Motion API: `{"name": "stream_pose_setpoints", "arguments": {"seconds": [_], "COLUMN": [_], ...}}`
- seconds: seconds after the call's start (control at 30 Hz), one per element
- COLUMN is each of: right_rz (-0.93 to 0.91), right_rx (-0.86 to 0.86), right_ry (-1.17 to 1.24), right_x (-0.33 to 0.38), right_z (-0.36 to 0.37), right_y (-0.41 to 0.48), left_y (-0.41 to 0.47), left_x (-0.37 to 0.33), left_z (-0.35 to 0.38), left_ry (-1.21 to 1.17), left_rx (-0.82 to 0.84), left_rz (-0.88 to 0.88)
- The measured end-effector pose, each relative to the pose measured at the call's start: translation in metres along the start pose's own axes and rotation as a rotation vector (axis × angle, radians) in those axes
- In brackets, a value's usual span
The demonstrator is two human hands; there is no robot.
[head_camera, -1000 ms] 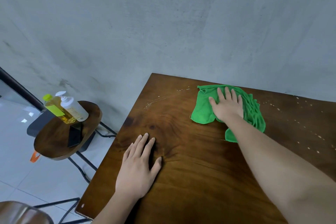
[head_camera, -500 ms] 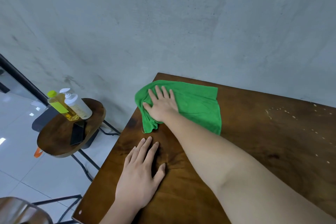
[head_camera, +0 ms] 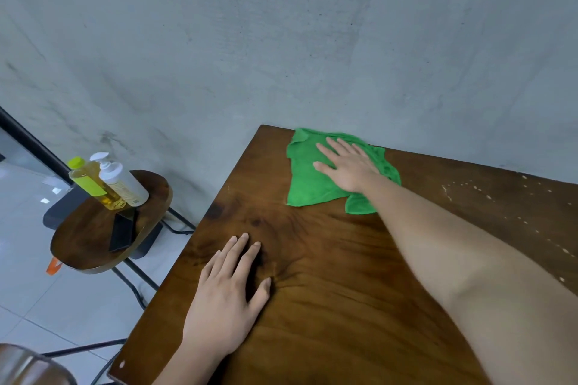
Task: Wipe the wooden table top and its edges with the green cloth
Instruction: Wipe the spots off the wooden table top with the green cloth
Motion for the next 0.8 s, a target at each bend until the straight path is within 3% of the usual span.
{"name": "stream_pose_setpoints", "arguments": {"seconds": [0.3,0.47,0.8], "right_rz": [0.417,0.523,0.367], "right_rx": [-0.074,-0.107,-0.046], "right_ry": [0.021,0.034,0.024], "right_x": [-0.128,-0.089,0.052], "right_z": [0.006,0.023,0.056], "right_y": [-0.158,-0.207,-0.256], "left_y": [-0.002,-0.003,-0.005], "left_x": [0.001,0.001,-0.003], "left_z": [0.003,0.002,0.001], "left_ry": [-0.035,-0.022,0.016], "left_rx": [-0.003,-0.002,-0.011], "left_rz": [-0.003,0.002,0.008]}}
Point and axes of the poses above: each hand's wrist, its own y-axis towards the middle knuckle, its own z-axis out of the palm, x = y × z, the point moved 8 cm from there along y, towards the middle knuckle, and after that the axes turned 9 degrees about -z, right-handed, at the moved point
